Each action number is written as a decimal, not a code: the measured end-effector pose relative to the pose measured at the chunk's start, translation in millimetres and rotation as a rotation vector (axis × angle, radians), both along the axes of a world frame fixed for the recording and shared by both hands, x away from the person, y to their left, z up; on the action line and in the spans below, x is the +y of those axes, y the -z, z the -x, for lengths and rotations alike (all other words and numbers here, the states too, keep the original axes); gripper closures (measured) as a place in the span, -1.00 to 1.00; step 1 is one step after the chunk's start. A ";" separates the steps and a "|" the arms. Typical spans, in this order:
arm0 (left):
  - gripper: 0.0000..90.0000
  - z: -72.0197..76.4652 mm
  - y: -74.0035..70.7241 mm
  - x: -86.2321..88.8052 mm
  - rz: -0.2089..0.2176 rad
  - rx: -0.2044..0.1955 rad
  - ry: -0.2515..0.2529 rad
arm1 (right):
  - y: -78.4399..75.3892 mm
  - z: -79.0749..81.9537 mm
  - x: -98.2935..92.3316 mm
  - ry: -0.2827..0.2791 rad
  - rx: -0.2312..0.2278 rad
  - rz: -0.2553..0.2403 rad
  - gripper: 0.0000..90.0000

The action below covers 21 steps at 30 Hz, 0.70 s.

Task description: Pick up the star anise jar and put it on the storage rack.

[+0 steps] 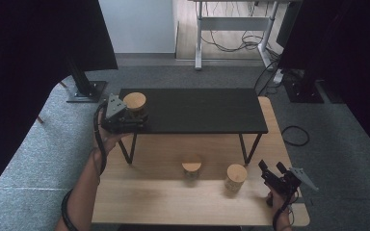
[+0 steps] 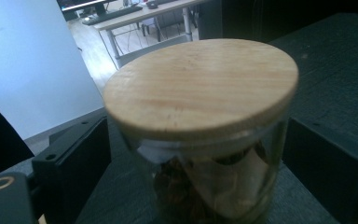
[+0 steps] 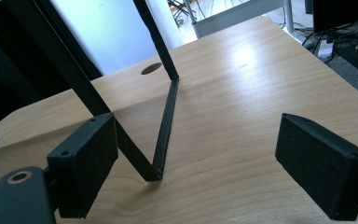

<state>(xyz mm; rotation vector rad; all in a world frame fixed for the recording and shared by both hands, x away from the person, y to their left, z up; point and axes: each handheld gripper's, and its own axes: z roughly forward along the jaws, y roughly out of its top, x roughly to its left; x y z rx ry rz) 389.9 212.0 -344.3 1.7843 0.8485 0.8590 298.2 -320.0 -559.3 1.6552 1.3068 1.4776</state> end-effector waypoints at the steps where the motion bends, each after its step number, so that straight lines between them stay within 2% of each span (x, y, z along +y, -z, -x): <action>1: -0.84 2.0 0.5 0.7 0.000 0.000 0.003 | 0.0 -0.1 0.0 -0.001 0.001 0.000 -0.72; 10: -0.86 15.4 4.8 7.9 0.006 0.001 0.000 | 0.1 0.8 0.4 0.004 -0.001 -0.002 -0.72; 21: -0.85 42.9 9.3 20.8 0.033 -0.015 0.000 | 0.1 1.3 0.6 0.001 -0.001 -0.002 -0.73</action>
